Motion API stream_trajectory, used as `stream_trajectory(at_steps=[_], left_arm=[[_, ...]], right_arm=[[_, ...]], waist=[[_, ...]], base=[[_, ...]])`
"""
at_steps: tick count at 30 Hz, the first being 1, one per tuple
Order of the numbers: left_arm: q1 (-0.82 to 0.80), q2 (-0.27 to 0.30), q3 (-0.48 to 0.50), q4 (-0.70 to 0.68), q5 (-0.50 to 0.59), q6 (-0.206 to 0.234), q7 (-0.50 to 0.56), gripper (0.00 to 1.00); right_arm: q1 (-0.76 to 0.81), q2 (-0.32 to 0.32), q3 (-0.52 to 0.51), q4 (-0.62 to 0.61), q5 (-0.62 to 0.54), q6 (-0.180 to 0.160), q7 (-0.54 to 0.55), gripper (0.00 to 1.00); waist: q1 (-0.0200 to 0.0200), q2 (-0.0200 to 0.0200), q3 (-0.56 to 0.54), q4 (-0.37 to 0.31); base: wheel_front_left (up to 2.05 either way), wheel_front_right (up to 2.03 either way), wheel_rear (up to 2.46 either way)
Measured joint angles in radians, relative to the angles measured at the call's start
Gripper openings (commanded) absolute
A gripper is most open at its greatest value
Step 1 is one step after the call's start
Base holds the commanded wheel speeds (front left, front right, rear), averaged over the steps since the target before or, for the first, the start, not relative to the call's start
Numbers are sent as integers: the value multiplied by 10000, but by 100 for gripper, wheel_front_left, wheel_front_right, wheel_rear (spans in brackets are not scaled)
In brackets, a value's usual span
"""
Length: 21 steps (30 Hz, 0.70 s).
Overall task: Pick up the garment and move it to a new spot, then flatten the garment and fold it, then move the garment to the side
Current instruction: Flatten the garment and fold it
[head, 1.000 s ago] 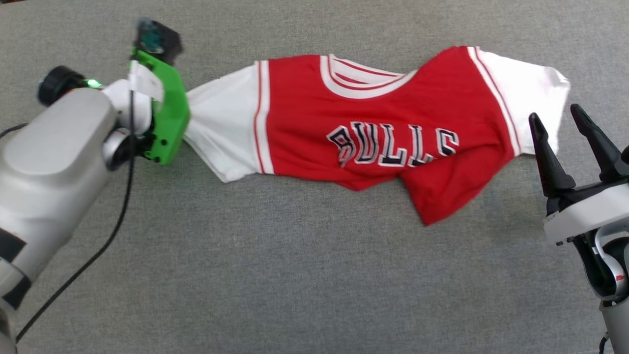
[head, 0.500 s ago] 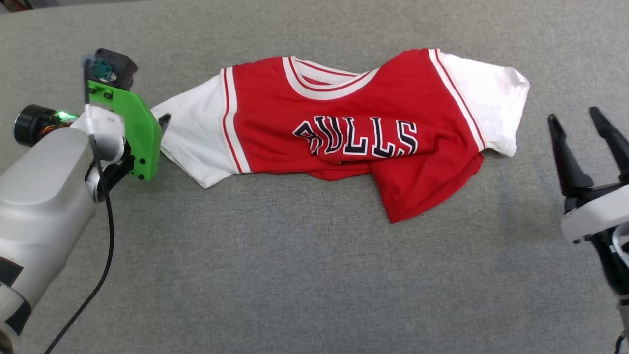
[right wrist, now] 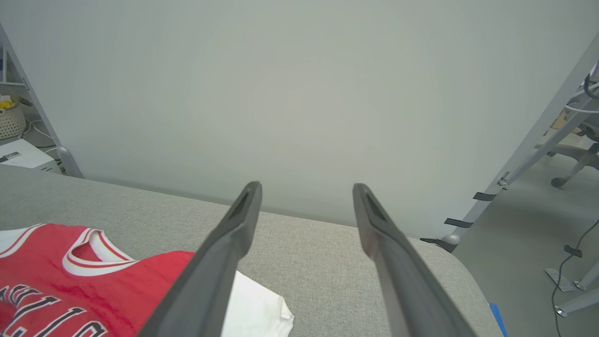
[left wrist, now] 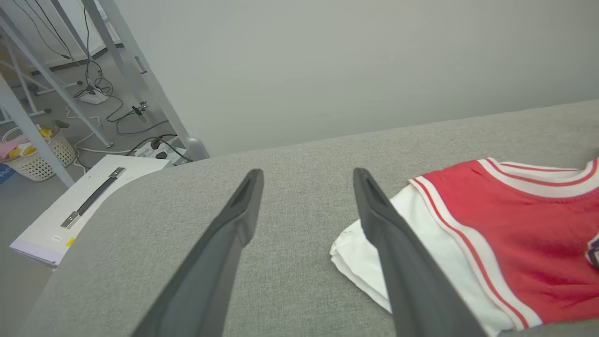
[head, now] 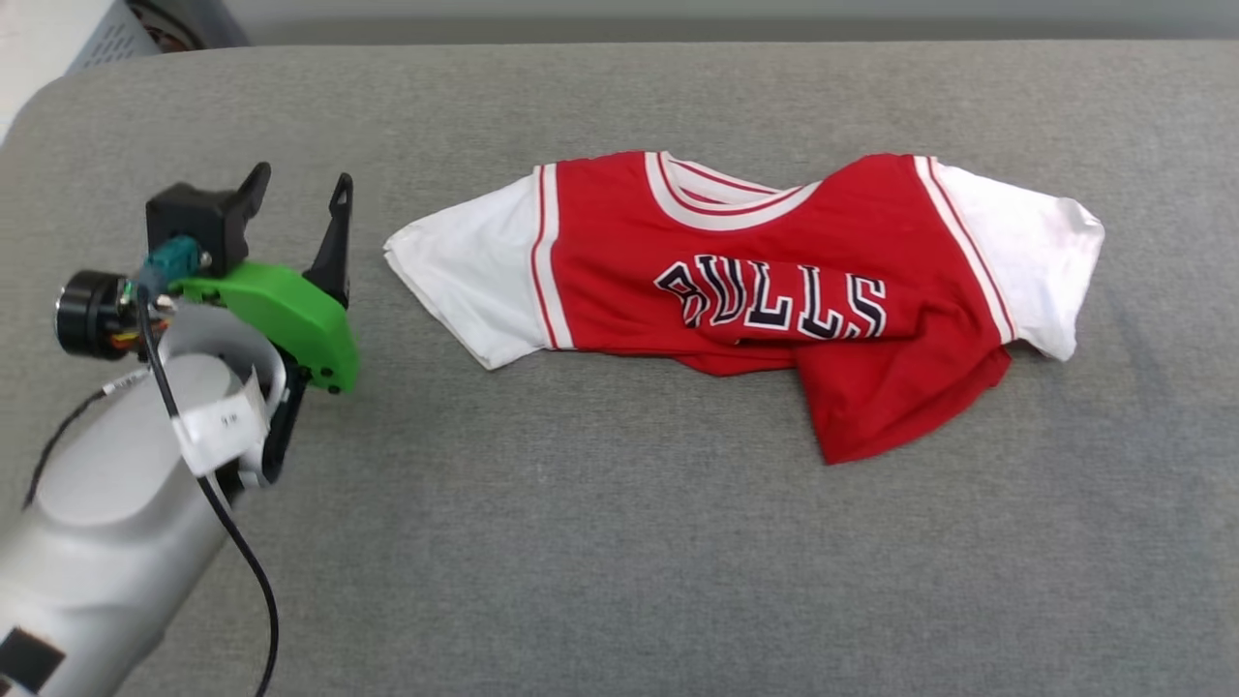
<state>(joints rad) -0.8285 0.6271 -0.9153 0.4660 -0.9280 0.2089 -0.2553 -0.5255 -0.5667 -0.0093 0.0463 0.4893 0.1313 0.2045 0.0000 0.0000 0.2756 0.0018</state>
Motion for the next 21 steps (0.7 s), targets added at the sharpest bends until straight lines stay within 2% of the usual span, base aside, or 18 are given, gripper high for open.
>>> stream_trajectory(at_steps=[4, 9, 14, 17, 21], left_arm=[[1124, 12, 1310, -1774, 965, 905, -8, 100], [2777, -234, 2606, -3388, 2197, 1469, -8, 100], [3468, -761, 3457, -4148, 2974, 1398, -8, 100], [3489, -1091, 3889, -4330, 3467, 1227, -8, 100], [3484, -1565, 4349, -4360, 3956, 867, -8, 100]], right_arm=[[-838, -690, 717, 943, 986, 0, 1724, 100], [-1592, -1791, 1858, 1962, 1919, 0, 4232, 100], [-2367, -2472, 2598, 2704, 2395, 0, 6209, 100], [-2858, -2520, 2901, 3012, 2441, 0, 6819, 100], [-3299, -2462, 3156, 3565, 2259, 0, 7035, 100]], waist=[[0, 0, -18, 327], [0, 0, 217, 683], [0, 0, 723, 970], [0, 0, 1090, 1128], [0, 0, 1629, 1327]], base=[[0, 0, 0], [0, 0, 0], [0, 0, 0], [0, 0, 0], [0, 0, 0]])
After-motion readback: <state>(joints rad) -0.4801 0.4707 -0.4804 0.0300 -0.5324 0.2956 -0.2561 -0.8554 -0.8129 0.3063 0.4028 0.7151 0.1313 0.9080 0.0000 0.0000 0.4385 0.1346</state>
